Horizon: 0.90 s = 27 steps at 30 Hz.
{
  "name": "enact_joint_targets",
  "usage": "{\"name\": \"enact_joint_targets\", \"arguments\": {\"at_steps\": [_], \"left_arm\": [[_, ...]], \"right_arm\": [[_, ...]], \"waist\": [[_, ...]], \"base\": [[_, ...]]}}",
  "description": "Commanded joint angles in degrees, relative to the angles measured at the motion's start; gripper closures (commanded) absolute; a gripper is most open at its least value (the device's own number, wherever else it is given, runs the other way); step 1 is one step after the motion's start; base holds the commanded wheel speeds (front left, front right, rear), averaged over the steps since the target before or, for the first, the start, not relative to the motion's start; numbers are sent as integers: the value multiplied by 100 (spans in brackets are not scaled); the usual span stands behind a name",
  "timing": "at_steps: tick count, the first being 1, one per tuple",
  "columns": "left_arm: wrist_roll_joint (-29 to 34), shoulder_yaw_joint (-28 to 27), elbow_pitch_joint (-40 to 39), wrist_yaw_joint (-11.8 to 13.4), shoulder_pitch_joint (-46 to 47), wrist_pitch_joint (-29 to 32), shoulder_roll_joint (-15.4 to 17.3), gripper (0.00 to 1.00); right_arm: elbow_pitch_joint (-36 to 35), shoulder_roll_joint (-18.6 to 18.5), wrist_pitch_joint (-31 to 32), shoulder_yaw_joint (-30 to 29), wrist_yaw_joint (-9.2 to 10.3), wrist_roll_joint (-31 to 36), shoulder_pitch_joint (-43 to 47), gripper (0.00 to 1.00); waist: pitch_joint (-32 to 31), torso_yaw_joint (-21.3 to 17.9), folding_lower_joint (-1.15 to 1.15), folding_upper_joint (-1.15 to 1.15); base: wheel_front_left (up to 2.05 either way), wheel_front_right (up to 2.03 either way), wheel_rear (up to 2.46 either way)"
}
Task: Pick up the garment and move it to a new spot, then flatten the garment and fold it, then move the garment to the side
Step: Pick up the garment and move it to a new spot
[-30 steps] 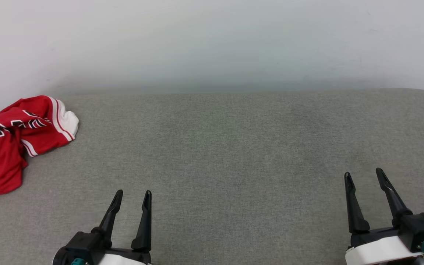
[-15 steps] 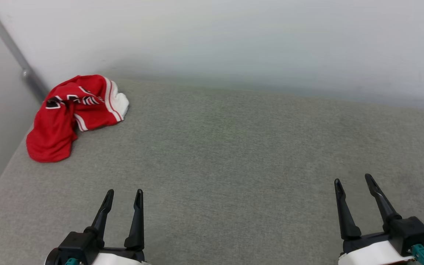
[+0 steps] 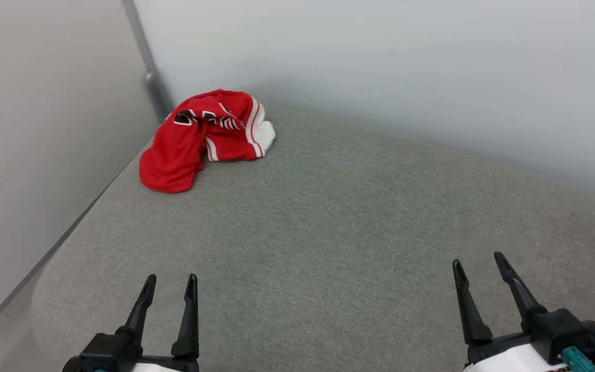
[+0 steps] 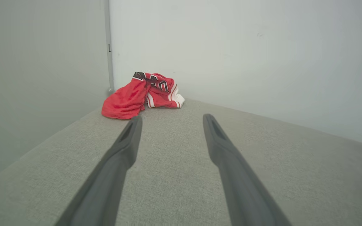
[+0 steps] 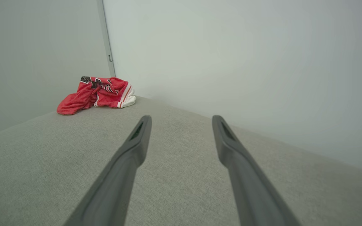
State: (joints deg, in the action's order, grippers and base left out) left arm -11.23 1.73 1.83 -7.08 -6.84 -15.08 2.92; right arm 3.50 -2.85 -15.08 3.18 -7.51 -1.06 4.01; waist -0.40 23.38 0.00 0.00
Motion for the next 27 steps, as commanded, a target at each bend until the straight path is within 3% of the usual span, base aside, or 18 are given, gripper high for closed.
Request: {"name": "enact_joint_targets", "arguments": {"at_steps": [1, 9, 27], "left_arm": [[31, 0, -24, -23, -71, -14, -6, 0], [18, -39, -146, 7, -101, -14, -7, 0], [21, -176, -328, 61, -80, -14, -6, 0]], "right_arm": [[5, -5, -14, 7, 4, -28, 69, 0], [45, -5, -14, 64, 4, -100, -82, 0], [33, -5, -14, 12, 3, -214, -198, 0]], "waist": [[-35, 223, 0, 0], [60, 589, 0, 0], [153, 607, 0, 0]], "base": [[0, 0, 0], [0, 0, 0], [0, 0, 0]]}}
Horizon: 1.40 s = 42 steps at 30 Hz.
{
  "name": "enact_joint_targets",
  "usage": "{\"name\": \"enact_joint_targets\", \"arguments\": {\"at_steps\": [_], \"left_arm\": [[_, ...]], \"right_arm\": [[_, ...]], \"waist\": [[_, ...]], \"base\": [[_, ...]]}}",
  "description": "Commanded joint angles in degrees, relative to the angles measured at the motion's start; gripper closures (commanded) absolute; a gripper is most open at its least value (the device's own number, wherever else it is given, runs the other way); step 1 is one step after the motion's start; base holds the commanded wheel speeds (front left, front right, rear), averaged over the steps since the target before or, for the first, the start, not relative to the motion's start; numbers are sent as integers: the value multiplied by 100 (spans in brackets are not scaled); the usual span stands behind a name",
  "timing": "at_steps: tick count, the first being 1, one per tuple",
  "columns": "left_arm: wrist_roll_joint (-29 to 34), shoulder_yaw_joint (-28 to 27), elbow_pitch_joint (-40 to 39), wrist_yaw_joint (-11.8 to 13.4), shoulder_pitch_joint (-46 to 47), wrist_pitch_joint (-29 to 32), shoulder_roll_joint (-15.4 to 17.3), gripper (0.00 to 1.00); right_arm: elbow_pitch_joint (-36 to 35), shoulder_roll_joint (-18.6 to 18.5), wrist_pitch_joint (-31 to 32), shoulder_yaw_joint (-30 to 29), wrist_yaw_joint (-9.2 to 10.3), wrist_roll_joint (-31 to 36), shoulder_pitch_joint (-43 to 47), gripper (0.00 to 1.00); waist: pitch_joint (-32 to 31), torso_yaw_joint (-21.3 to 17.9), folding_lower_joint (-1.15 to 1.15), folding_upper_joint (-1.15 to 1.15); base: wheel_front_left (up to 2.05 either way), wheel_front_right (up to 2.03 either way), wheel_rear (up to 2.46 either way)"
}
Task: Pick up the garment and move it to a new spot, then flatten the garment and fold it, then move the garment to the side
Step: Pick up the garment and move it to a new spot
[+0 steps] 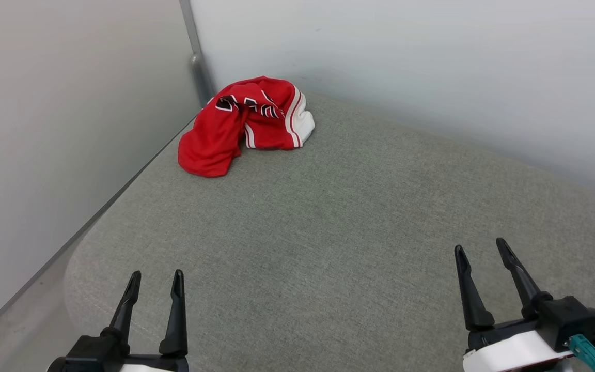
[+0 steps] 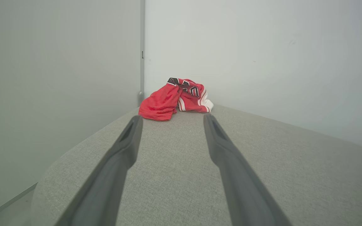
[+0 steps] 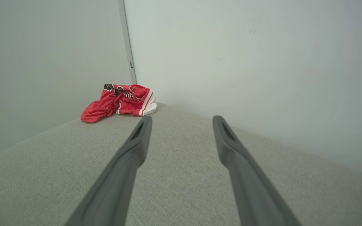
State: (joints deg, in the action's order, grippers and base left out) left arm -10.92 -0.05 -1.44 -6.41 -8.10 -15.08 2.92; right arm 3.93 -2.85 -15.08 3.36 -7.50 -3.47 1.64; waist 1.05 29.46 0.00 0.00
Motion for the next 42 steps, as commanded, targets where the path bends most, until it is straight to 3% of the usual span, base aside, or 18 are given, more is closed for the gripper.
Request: {"name": "enact_joint_targets", "arguments": {"at_steps": [1, 7, 13, 17, 26, 33, 41, 42], "left_arm": [[32, 10, -4, -16, 79, -14, -7, 0], [306, -134, -32, -92, 401, -14, 20, 0], [326, -189, 138, -104, 1089, -14, 294, 0], [132, 6, 578, -99, 1887, -14, 751, 0], [-979, 579, 1788, -101, 4347, 99, 2191, 0], [-2364, 1181, 2661, -101, 5948, 1724, 3244, 0], [-4106, 1699, 3327, -100, 6908, 4216, 4306, 0], [-4106, 1699, 3327, -100, 6908, 4216, 4306, 0]], "right_arm": [[-37, -5, -14, -30, 2, 39, 49, 0], [-241, -7, -14, -177, 2, 63, -84, 0], [-680, -7, -14, -211, 2, 365, -384, 0], [-991, -8, 112, -403, 3, 461, -560, 0], [-2101, -1, 611, -697, 2, 735, -942, 0], [-2498, -2, 776, -769, 2, 728, -930, 0], [-2449, -2, 597, -613, 2, 743, -883, 0], [-2449, -2, 597, -613, 2, 743, -883, 0]], "waist": [[36, -3, 0, 0], [488, -220, 0, 0], [1336, -618, 0, 0], [1886, -851, 0, 0], [3109, -1314, 0, 0], [3634, -1667, 0, 0], [4072, -2137, 0, 0], [4072, -2137, 0, 0]], "base": [[0, 0, 0], [0, 0, 0], [0, 0, 0], [0, 0, 0], [0, 0, 0], [0, 0, 0], [0, 0, 0], [0, 0, 0]]}}
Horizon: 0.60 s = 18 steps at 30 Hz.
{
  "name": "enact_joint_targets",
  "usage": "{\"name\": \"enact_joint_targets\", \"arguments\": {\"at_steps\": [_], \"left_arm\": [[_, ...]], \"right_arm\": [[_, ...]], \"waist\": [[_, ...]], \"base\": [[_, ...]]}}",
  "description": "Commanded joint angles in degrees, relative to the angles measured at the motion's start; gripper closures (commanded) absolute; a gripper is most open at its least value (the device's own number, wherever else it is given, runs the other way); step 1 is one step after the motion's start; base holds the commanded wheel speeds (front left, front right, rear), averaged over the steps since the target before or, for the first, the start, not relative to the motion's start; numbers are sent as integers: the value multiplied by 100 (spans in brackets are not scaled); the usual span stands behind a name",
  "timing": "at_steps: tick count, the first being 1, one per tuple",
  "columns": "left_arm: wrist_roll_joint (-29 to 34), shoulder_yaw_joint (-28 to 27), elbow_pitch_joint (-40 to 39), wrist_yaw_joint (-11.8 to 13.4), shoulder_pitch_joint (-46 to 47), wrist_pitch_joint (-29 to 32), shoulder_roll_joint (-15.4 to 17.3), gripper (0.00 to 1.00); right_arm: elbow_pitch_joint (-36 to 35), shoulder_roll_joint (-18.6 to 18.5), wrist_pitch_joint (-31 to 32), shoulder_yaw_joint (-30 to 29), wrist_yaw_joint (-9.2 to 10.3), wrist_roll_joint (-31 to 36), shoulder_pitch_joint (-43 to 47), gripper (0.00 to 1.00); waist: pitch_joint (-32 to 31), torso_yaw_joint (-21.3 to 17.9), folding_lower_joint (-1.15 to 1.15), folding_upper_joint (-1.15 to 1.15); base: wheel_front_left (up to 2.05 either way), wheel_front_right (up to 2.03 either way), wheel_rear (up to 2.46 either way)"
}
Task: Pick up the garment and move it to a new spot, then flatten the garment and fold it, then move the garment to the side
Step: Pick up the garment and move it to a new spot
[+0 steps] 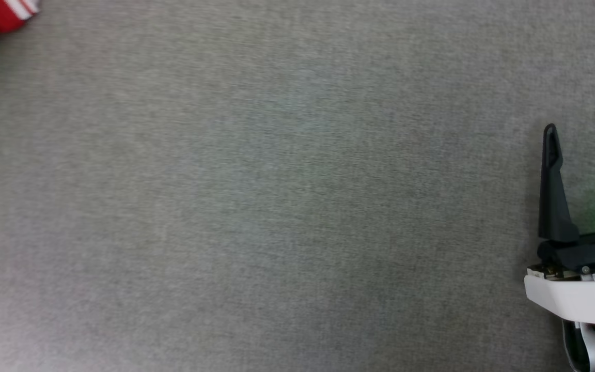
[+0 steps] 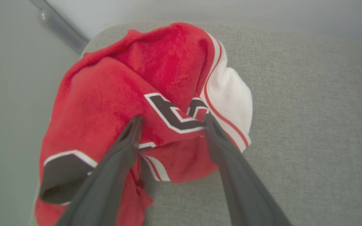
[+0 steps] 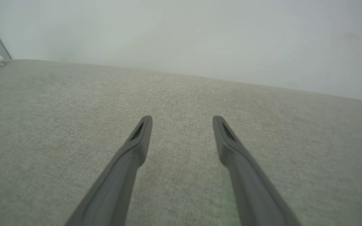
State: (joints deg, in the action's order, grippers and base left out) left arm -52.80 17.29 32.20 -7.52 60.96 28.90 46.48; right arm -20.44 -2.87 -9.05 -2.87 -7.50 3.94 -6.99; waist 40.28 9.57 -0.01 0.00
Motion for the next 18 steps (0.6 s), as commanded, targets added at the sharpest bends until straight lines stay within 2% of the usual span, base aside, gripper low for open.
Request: {"name": "enact_joint_targets", "arguments": {"at_steps": [1, 2, 7, 8, 10, 11, 12, 13, 18], "left_arm": [[-99, 53, 96, 10, 161, 264, 144, 0], [-99, 53, 96, 10, 161, 264, 144, 0], [-563, 229, 357, 11, 336, 1172, 298, 0], [-694, 440, 458, 10, 260, 1538, 266, 0], [-751, 580, 541, 10, 142, 1719, 223, 0], [-772, 644, 576, 10, 88, 1764, 203, 33], [-810, 678, 611, 10, 56, 1783, 177, 87], [-846, 708, 623, 10, 28, 1762, 148, 100], [-787, 711, 592, 10, 25, 1120, 298, 100]], "right_arm": [[19, 0, -62, 25, 2, -41, -23, 0], [19, 0, -62, 25, 2, -41, -23, 0], [152, 0, -145, 19, 3, -113, -38, 0], [245, -4, -194, 8, 4, -132, -43, 0], [306, -7, -225, -15, 5, -166, -49, 0], [340, -7, -234, -12, 5, -173, -54, 0], [376, -8, -249, -7, 5, -179, -59, 0], [410, -9, -270, -2, 5, -183, -62, 0], [564, -7, -343, 73, 5, -202, -70, 0]], "waist": [[233, -253, 1, 0], [233, -253, 1, 0], [407, -452, 1, 0], [483, -526, 1, 0], [507, -554, 1, 0], [514, -568, 1, 0], [510, -578, 1, 0], [492, -584, 1, 0], [221, -575, 1, 0]], "base": [[0, 0, 0], [0, 0, 0], [0, 0, 0], [0, 0, 0], [0, 0, 0], [0, 0, 0], [0, 0, 0], [0, 0, 0], [0, 0, 0]]}}
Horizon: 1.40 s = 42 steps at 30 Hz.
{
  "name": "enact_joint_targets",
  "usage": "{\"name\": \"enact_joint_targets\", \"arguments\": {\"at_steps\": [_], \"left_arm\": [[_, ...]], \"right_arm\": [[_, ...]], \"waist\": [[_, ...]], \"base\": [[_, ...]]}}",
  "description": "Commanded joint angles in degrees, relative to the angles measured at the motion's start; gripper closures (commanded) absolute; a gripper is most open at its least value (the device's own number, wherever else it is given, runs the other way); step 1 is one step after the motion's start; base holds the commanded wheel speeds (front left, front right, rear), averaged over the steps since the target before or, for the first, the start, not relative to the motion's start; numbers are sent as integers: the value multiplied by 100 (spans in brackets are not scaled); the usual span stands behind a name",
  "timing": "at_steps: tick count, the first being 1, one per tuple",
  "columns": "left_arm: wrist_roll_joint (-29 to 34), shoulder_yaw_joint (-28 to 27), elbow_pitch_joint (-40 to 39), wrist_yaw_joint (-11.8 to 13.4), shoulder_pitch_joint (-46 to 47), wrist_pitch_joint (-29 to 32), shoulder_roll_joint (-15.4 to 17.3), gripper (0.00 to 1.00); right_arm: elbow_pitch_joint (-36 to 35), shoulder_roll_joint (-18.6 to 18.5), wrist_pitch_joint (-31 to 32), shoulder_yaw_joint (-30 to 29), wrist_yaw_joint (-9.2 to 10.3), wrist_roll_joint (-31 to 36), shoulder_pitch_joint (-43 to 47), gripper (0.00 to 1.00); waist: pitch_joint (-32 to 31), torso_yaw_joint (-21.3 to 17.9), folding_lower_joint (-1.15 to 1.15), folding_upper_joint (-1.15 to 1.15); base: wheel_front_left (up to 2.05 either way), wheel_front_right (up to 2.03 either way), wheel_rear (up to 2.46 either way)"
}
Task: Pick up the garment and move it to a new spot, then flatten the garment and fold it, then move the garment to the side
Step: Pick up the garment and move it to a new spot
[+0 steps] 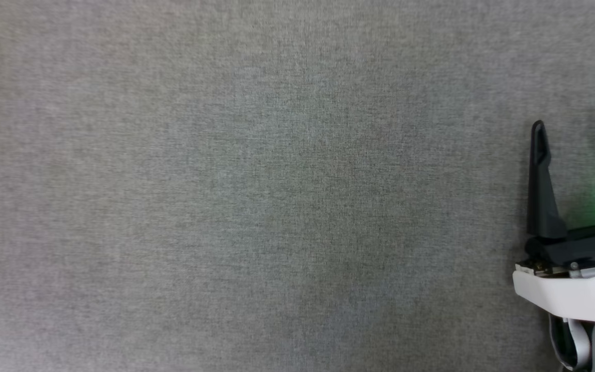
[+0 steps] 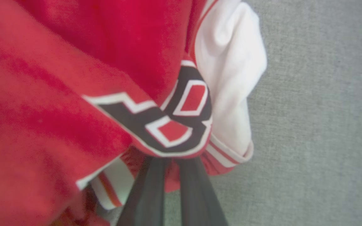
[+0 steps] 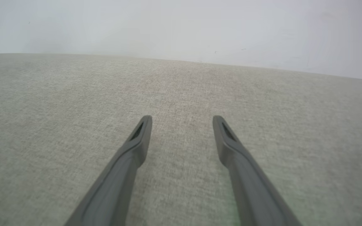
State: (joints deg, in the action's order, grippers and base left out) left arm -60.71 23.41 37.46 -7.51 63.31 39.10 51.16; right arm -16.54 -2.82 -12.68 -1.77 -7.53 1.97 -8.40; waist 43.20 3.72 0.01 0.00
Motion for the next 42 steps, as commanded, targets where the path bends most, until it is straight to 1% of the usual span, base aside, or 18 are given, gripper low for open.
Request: {"name": "enact_joint_targets", "arguments": {"at_steps": [1, 7, 10, 14, 22, 26, 29, 32, 34, 35, 37, 38, 41, 42], "left_arm": [[16, 88, 52, 9, -190, -60, -118, 100], [-46, 98, -146, 8, -37, -1057, -51, 100], [124, 246, -375, 8, -21, -1607, 37, 100], [281, 469, -726, 8, 7, -2282, 64, 100], [379, 789, -1352, 7, 0, -3005, 23, 100], [526, 885, -1671, 8, 80, -3210, -75, 100], [638, 902, -1926, 68, 168, -3354, -178, 100], [752, 962, -2283, 219, 205, -3441, -362, 100], [823, 1012, -2550, 379, 221, -3508, -537, 100], [986, 1142, -2881, 547, 129, -3606, -755, 100], [1055, 1294, -3088, 622, -4, -3695, -991, 100], [1123, 1555, -3455, 740, -309, -3828, -1351, 100], [1274, 1944, -3762, 847, -687, -3937, -1706, 100], [1305, 2111, -3812, 873, -864, -3966, -1871, 100]], "right_arm": [[193, -12, 8, -11, 8, -6, 71, 0], [393, -8, -78, 74, 7, -59, 70, 0], [569, -7, -109, 105, 7, -115, 104, 0], [824, -7, -160, 135, 6, -178, 183, 0], [1153, -8, -234, 274, 6, -535, 308, 0], [1247, -8, -247, 282, 6, -678, 403, 0], [1267, -8, -248, 240, 6, -765, 378, 0], [1245, -7, -249, 133, 6, -853, 402, 0], [1235, -7, -250, 83, 6, -888, 437, 0], [1231, -6, -250, 36, 6, -934, 476, 0], [1223, -7, -251, 28, 6, -938, 493, 0], [1220, -9, -251, -22, 6, -958, 479, 0], [1224, -7, -251, -120, 6, -1009, 501, 0], [1238, -6, -251, -155, 6, -1007, 510, 0]], "waist": [[-142, 15, -1, 0], [-829, 74, -1, 0], [-1226, 98, -1, 0], [-1789, 127, -1, 0], [-2679, 40, -1, 0], [-2951, -83, -1, 0], [-3095, -227, -1, 0], [-3183, -358, -1, 0], [-3217, -438, -1, 0], [-3258, -544, -1, 0], [-3268, -616, -1, 0], [-3291, -744, -1, 0], [-3296, -838, -1, 0], [-3294, -864, -1, 0]], "base": [[0, 0, 0], [0, 0, 0], [0, 0, 0], [0, 0, 0], [0, 0, 0], [0, 0, 0], [0, 0, 0], [0, 0, 0], [0, 0, 0], [0, 0, 0], [0, 0, 0], [0, 0, 0], [0, 0, 0], [0, 0, 0]]}}
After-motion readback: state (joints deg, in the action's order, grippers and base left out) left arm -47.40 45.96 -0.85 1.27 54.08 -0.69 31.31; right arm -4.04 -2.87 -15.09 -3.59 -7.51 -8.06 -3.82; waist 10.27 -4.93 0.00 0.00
